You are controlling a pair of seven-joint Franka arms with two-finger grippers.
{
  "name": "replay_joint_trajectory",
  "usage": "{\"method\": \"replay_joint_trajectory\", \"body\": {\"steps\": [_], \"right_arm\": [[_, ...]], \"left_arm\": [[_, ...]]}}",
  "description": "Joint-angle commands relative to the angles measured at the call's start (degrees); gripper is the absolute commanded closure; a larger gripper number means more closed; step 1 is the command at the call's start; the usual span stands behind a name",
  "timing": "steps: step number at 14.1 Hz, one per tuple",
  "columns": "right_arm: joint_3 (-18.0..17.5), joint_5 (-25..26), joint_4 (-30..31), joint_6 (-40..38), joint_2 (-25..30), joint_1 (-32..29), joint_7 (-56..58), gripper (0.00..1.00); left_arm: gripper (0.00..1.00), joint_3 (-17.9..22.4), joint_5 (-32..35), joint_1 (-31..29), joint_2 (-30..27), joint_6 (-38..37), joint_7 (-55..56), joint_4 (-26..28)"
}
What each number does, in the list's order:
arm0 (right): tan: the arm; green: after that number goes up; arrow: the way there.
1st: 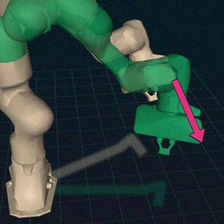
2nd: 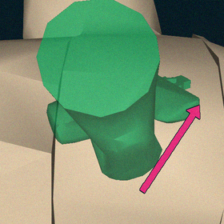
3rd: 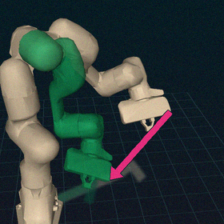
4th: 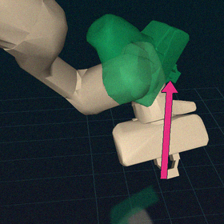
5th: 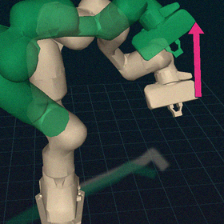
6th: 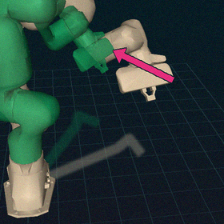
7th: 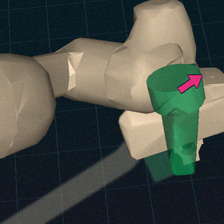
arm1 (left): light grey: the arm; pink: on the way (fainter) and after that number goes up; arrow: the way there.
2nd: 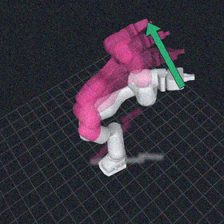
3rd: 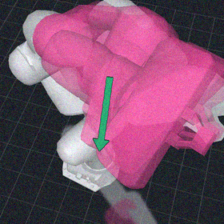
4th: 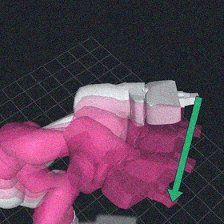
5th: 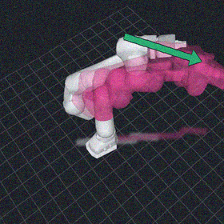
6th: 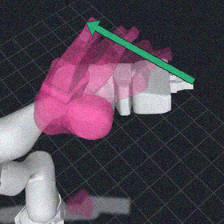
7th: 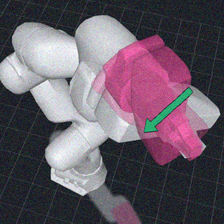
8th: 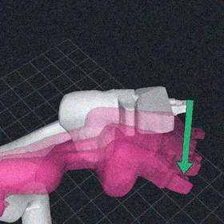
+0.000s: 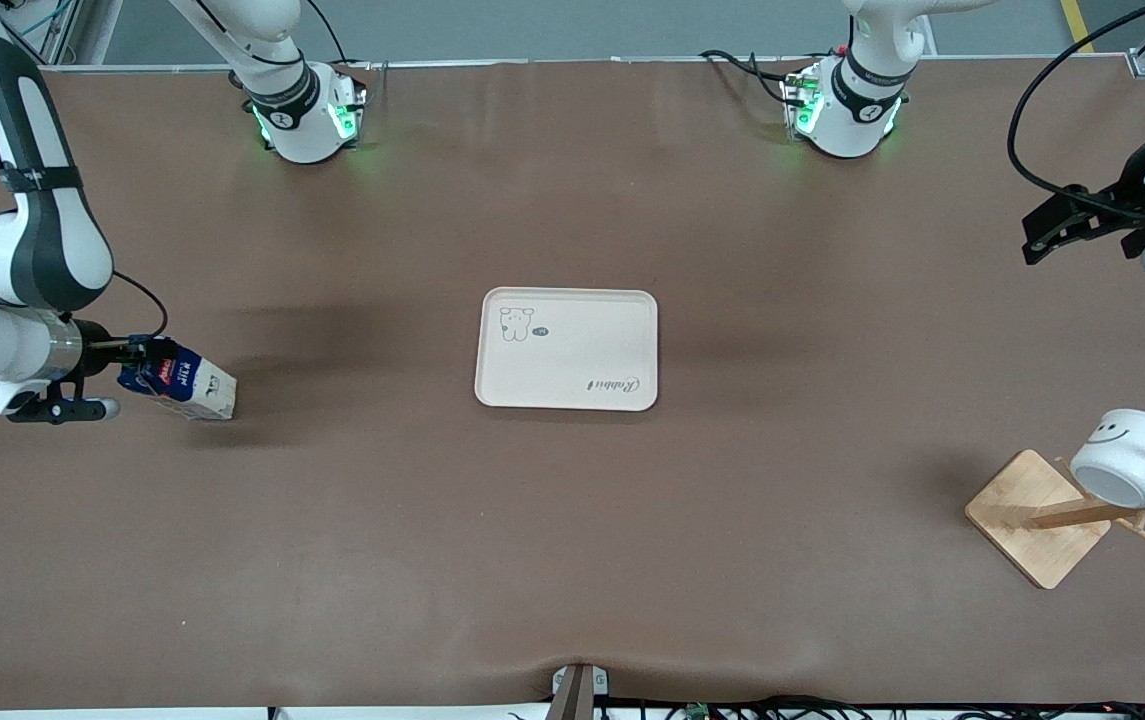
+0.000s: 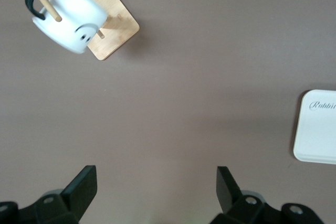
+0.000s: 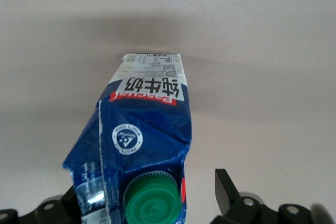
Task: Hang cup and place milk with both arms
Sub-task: 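Lower the milk carton onto the table and open the right gripper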
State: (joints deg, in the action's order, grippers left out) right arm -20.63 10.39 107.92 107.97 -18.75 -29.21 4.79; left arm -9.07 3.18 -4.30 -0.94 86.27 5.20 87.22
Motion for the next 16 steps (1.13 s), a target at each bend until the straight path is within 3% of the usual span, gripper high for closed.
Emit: {"method": "replay_joint_trajectory", "body": {"steps": [1,8,12,16], "right_arm": [[-1.2,0.6,-0.7,-2.0,0.4,-0.8,0.4,0.0],[-1.8,0.2,-13.6,-20.4,0.4,4.1,0.4,0.0],[-2.3,0.2,-16.2,-20.1,0.5,4.3,0.1,0.0],[-3.0,0.5,-31.8,-20.1,-1.9,6.3,0.1,0.0]], "left_arm": [[0.0,1.9,-1.2,1.0,-4.2,2.5,-2.3,5.2],[0.0,1.3,-2.9,0.7,-4.5,1.9,-2.6,5.0],[0.0,1.3,-3.0,0.8,-4.4,1.3,-2.8,4.9],[0.0,0.4,-3.1,0.9,-4.6,-1.1,-2.5,4.5]]}}
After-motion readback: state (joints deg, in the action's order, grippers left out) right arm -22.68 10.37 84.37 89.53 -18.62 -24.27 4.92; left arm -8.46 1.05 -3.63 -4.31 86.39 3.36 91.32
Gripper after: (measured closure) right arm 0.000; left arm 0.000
